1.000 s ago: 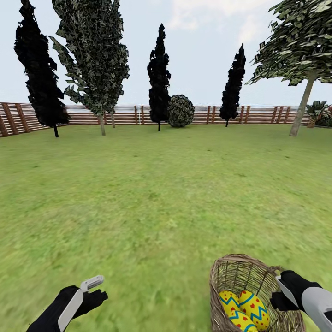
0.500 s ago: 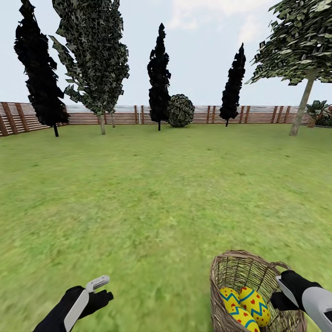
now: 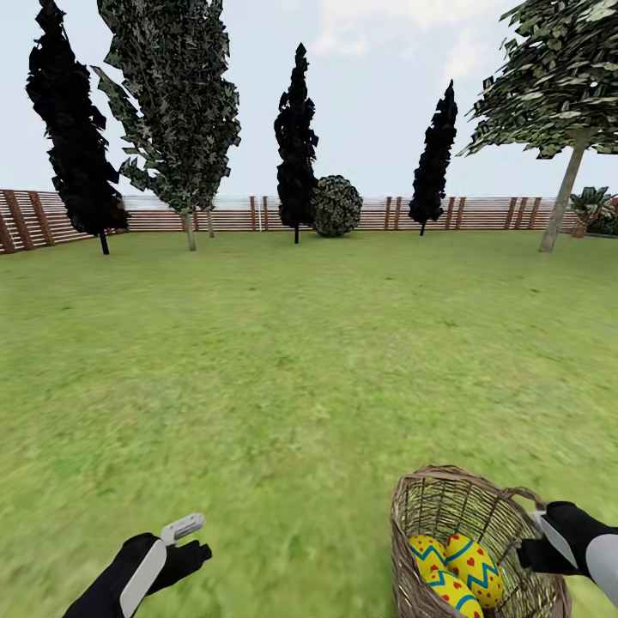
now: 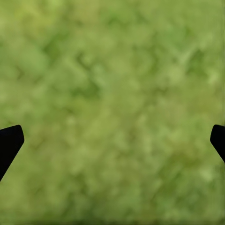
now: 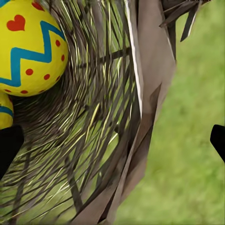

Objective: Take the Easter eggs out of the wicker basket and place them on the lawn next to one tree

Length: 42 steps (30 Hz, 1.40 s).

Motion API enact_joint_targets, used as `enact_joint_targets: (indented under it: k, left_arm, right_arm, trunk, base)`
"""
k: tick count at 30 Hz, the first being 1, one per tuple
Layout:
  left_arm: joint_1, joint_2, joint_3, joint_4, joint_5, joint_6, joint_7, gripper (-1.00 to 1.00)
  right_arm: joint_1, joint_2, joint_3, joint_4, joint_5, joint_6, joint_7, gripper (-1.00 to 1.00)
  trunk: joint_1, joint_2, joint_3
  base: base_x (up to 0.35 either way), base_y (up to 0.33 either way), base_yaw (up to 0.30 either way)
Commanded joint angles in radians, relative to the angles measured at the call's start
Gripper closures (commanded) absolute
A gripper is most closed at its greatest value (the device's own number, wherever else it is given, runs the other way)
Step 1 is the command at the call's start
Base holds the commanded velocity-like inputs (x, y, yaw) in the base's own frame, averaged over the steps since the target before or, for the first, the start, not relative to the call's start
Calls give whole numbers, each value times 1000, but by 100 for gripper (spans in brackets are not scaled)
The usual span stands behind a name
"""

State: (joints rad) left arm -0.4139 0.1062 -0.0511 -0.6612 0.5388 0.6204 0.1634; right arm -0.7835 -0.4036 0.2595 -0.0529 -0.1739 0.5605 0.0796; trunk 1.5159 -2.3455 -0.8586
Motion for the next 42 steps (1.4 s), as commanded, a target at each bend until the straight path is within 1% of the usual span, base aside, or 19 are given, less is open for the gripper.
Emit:
enact_joint_targets:
  k: [1,3,6,8,22,23,31,32,42]
  left_arm:
    - [0,1,-5,-1,11,2,9,-100]
    - [0,-2,-6,-1,11,2,9,-100]
    - [0,-17,-6,1,8,3,9,-100]
    - [0,-20,-6,1,8,4,10,-100]
    - [0,-23,-6,2,7,3,9,-100]
    - [0,-23,-6,2,7,2,9,-100]
    - [0,-23,-6,2,9,-2,8,-100]
    - [0,-23,-6,2,9,-2,8,-100]
    - [0,-25,-7,2,7,-2,8,-100]
  right_arm:
    - [0,0,10,-2,-9,5,3,-100]
    - [0,0,11,-2,-11,5,3,-100]
    - [0,1,13,-2,-12,6,3,-100]
    - [0,3,14,-2,-12,6,3,-100]
    - [0,5,14,-2,-12,7,3,-100]
    - [0,5,14,-2,-12,7,3,-100]
    - [0,5,15,-3,-12,5,3,-100]
    - [0,5,15,-3,-12,5,3,100]
    - [0,9,15,-4,-12,6,2,100]
  trunk:
    - [4,-7,-4]
    - [11,-21,-10]
    - [23,-42,-20]
    - [30,-56,-26]
    - [84,-154,-70]
    - [85,-155,-74]
    - [85,-155,-74]
    - [85,-155,-74]
    - [85,-155,-74]
  base:
    - [0,0,0]
    - [0,0,0]
    - [0,0,0]
    - [0,0,0]
    - [0,0,0]
    - [0,0,0]
    - [0,0,0]
    - [0,0,0]
    - [0,0,0]
